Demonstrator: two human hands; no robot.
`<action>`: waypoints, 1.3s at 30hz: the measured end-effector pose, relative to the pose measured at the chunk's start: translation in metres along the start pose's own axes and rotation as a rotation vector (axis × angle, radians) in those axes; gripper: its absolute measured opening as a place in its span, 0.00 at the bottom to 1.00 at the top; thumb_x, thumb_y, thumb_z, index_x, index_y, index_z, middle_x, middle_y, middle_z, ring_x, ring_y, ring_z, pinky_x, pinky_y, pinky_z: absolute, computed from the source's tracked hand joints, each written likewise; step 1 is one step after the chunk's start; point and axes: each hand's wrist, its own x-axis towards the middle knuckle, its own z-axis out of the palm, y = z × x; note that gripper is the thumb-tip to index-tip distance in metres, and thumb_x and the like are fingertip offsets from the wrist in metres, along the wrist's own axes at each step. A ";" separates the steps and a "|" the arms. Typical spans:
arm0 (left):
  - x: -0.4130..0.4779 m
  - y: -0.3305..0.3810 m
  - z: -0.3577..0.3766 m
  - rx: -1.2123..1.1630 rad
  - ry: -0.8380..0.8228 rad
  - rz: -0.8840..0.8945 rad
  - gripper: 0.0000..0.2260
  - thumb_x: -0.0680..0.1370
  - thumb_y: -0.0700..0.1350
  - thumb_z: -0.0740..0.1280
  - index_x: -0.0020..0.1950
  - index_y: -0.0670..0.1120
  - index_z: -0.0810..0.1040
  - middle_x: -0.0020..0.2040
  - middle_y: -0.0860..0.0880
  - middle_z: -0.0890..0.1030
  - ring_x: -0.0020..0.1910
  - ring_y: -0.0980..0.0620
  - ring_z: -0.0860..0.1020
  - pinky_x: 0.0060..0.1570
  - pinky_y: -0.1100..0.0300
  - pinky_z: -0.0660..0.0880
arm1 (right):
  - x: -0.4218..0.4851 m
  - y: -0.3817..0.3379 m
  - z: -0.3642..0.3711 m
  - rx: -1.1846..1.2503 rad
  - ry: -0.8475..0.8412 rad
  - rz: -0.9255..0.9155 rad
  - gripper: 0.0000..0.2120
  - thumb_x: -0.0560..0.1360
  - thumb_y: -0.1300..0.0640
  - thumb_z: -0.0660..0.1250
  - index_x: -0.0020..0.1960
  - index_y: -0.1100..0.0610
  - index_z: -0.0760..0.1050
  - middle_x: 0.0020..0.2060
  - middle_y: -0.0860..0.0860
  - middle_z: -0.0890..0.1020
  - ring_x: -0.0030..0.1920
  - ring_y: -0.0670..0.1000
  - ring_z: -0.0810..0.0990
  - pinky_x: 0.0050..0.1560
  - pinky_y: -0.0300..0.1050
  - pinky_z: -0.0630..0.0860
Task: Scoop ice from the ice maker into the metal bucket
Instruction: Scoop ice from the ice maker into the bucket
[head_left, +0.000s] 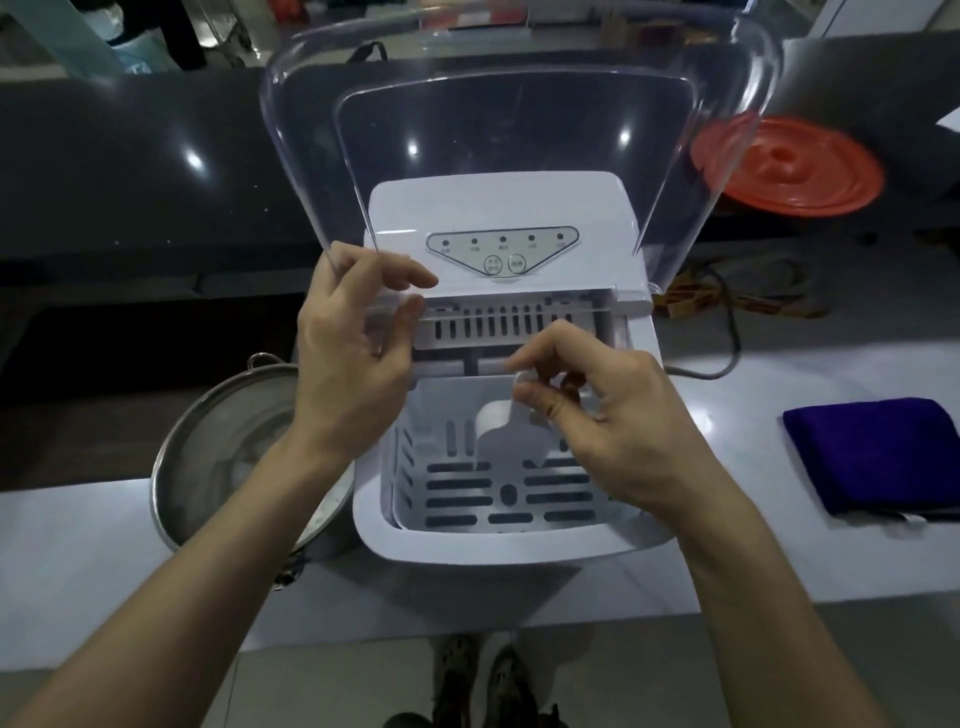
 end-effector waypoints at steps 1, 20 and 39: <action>-0.001 0.000 0.000 0.006 0.000 -0.002 0.06 0.82 0.36 0.71 0.58 0.43 0.83 0.56 0.46 0.77 0.58 0.57 0.77 0.60 0.63 0.75 | 0.000 -0.001 0.000 -0.011 -0.003 0.001 0.06 0.82 0.56 0.72 0.57 0.49 0.79 0.43 0.38 0.81 0.47 0.45 0.82 0.45 0.33 0.78; -0.003 0.007 -0.002 0.008 -0.006 0.018 0.08 0.83 0.31 0.69 0.58 0.41 0.82 0.56 0.47 0.74 0.56 0.67 0.74 0.56 0.71 0.73 | -0.001 -0.003 -0.002 0.022 0.010 0.107 0.09 0.84 0.60 0.69 0.58 0.48 0.81 0.45 0.41 0.84 0.49 0.46 0.83 0.47 0.37 0.79; 0.000 -0.001 0.002 -0.017 -0.022 0.030 0.07 0.84 0.36 0.68 0.61 0.44 0.81 0.59 0.45 0.74 0.59 0.61 0.73 0.58 0.71 0.72 | 0.002 0.001 0.001 0.054 0.101 0.096 0.05 0.85 0.58 0.68 0.59 0.51 0.80 0.46 0.48 0.85 0.48 0.49 0.84 0.48 0.37 0.82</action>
